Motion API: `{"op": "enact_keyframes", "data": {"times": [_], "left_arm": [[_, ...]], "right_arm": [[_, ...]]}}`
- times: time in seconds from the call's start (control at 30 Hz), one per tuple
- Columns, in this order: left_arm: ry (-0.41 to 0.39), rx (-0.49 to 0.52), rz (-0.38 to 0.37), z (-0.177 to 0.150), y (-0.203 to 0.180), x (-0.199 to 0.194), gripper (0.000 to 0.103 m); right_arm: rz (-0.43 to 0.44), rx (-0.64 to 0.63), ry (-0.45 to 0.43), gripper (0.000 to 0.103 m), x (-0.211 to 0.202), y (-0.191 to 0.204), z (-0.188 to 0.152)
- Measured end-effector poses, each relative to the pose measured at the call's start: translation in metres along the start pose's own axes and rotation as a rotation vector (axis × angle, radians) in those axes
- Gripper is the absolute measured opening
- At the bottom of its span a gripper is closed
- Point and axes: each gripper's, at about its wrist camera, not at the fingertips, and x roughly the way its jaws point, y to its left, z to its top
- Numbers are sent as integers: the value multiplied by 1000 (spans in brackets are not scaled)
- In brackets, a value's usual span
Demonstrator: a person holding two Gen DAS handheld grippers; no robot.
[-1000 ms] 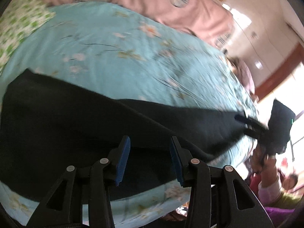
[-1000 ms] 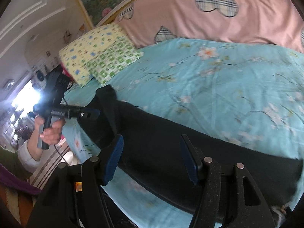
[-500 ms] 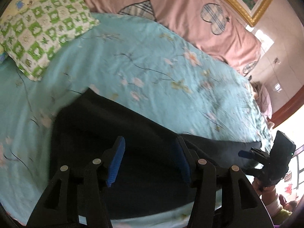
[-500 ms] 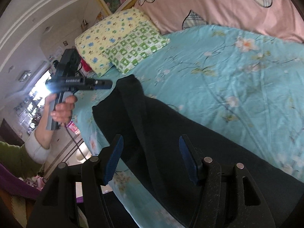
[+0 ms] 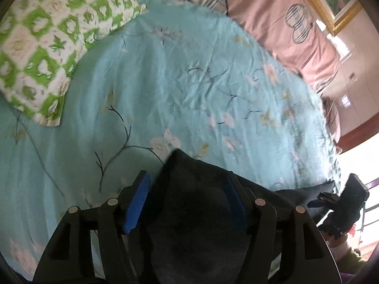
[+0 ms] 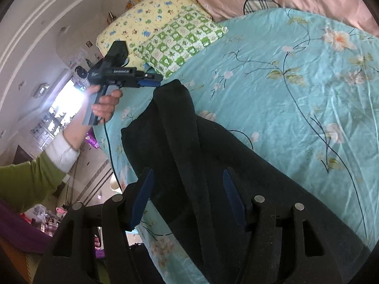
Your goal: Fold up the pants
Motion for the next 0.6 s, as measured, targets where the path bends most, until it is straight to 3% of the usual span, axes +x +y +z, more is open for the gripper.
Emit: {"op": "enact_keyframes", "data": {"times": [0.13,0.3,0.37,0.43,0.5,0.57,0.6], "left_arm": [[66,0,18,8,11,23,65],[113,25,-57,10,8,38,65],[114,44,-49,9,2,41,54],[104,58,-25,8,-3,41,47],[79,79,-9,4,-8,38,39],[39,103,11,0,-12,28,33],[15,119,19,-3,-16,22,31]], "right_arm": [[2,-8,42,62,12,-1,4],[5,-27,76,62,24,1,5],[4,-38,90,61,30,3,5],[2,-50,104,46,35,5,5],[-8,-58,116,18,39,7,4],[-41,-81,109,8,40,10,3],[-47,-84,92,8,37,11,2]]}}
